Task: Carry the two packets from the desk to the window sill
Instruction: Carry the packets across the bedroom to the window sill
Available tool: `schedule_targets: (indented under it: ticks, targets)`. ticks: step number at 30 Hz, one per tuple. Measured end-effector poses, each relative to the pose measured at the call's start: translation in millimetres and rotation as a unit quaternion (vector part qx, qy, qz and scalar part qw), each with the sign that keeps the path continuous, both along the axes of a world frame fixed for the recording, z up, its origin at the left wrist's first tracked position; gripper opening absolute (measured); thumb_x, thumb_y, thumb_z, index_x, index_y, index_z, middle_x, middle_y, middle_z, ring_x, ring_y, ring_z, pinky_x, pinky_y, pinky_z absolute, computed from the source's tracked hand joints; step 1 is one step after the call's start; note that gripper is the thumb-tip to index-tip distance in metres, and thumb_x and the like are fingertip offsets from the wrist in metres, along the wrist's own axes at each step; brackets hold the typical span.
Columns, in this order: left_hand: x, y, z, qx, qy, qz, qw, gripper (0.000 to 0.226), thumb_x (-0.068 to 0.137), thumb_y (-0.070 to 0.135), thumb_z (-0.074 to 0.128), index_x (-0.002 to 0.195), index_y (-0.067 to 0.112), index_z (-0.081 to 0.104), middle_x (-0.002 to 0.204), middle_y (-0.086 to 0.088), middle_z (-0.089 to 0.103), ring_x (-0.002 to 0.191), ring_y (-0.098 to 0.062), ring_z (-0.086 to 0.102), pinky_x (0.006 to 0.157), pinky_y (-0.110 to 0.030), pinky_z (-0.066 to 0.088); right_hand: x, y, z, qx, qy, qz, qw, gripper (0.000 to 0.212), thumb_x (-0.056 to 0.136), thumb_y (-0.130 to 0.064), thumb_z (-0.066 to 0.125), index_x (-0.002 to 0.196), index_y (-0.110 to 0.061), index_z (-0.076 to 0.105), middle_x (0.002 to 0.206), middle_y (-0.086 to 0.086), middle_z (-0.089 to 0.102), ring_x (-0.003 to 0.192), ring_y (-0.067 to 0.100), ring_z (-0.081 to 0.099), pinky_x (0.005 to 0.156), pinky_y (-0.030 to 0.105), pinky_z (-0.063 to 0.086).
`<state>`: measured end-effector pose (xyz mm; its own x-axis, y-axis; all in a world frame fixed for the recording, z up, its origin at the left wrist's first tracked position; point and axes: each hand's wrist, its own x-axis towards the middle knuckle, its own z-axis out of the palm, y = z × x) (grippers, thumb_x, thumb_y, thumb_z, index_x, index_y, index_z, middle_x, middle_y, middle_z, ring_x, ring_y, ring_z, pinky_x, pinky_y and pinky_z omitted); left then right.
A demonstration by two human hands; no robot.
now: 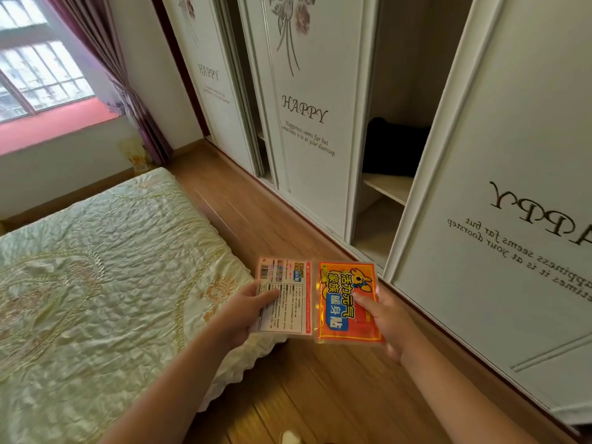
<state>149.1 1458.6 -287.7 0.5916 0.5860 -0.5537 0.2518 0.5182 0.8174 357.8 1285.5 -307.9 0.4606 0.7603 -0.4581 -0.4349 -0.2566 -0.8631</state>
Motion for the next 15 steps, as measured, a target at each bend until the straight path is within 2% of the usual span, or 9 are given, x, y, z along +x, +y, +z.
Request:
schedule_targets:
  ticks: [6,11,15]
  targets:
    - [19.6,51.5,-9.3,-0.027,-0.024,0.006,0.999,0.023,0.098,0.013,0.059,0.121,0.010,0.061,0.106,-0.018,0.079,0.098,-0.035,0.077,0.070,-0.041,0.066,30.5,56.7,-3.5,-0.012,-0.012,0.011,1.000,0.017,0.095,-0.027,0.062,0.111,-0.023,0.062,0.092,0.001,0.081,0.081,0.022,0.078,0.057,0.033,0.061]
    - [33.7,104.3,-13.6,-0.045,-0.045,0.014,0.998,0.024,0.098,0.011,0.058,0.121,0.009,0.060,0.100,-0.018,0.080,0.088,-0.031,0.079,0.062,-0.036,0.064,49.0,115.2,2.7,-0.019,-0.022,0.017,0.999,0.017,0.095,-0.025,0.063,0.111,-0.019,0.063,0.090,0.004,0.081,0.080,0.024,0.078,0.058,0.034,0.061]
    - [43.5,151.5,-9.9,-0.032,-0.055,0.016,0.998,0.023,0.099,0.011,0.057,0.121,0.006,0.060,0.099,-0.017,0.080,0.088,-0.031,0.078,0.066,-0.037,0.065,60.4,167.4,13.0,-0.026,-0.053,0.033,0.998,0.016,0.096,-0.025,0.062,0.110,-0.018,0.063,0.087,0.001,0.081,0.077,0.019,0.078,0.059,0.031,0.059]
